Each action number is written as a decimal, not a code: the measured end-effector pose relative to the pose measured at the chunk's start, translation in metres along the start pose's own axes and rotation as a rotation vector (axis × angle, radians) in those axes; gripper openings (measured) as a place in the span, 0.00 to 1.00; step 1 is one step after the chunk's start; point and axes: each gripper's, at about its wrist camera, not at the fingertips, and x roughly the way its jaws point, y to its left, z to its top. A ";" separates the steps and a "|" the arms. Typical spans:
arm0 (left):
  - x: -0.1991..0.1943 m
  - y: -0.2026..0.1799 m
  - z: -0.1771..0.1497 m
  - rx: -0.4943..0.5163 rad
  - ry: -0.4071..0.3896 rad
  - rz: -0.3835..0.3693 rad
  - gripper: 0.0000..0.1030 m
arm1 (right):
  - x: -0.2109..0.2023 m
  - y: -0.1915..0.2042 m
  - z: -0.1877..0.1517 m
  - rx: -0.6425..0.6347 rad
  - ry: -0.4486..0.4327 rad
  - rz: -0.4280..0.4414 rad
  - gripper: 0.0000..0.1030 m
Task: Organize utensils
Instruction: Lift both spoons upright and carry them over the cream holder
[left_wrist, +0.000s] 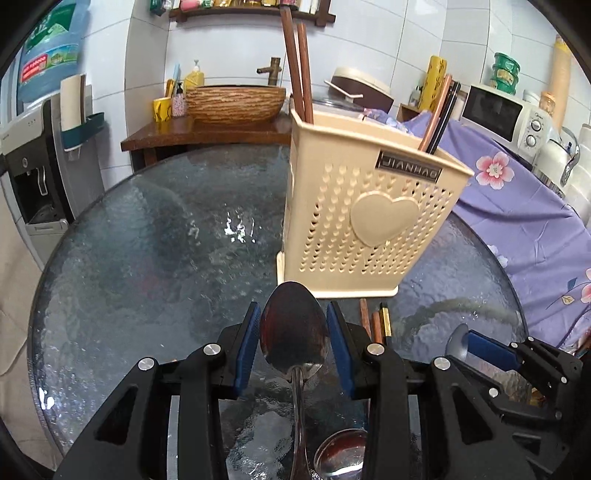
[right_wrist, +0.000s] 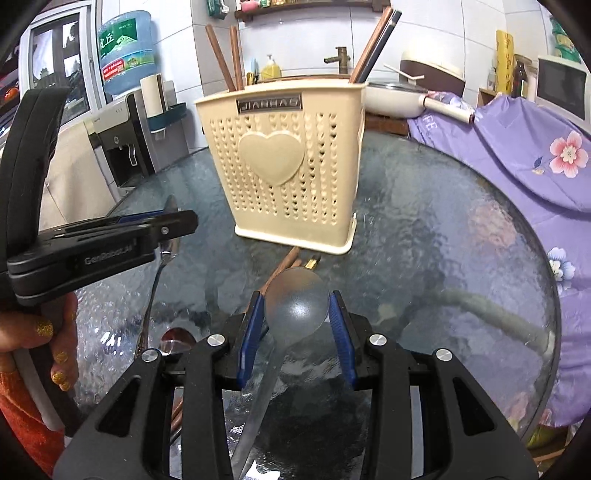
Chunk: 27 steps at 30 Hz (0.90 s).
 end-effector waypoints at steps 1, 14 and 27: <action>-0.003 0.000 0.001 -0.001 -0.006 -0.004 0.35 | -0.002 -0.001 0.001 0.004 -0.006 0.011 0.36; -0.041 0.000 0.014 0.011 -0.090 -0.037 0.35 | -0.034 -0.003 0.020 -0.012 -0.090 0.029 0.36; -0.062 -0.008 0.023 0.037 -0.150 -0.036 0.35 | -0.057 0.005 0.034 -0.080 -0.140 0.019 0.36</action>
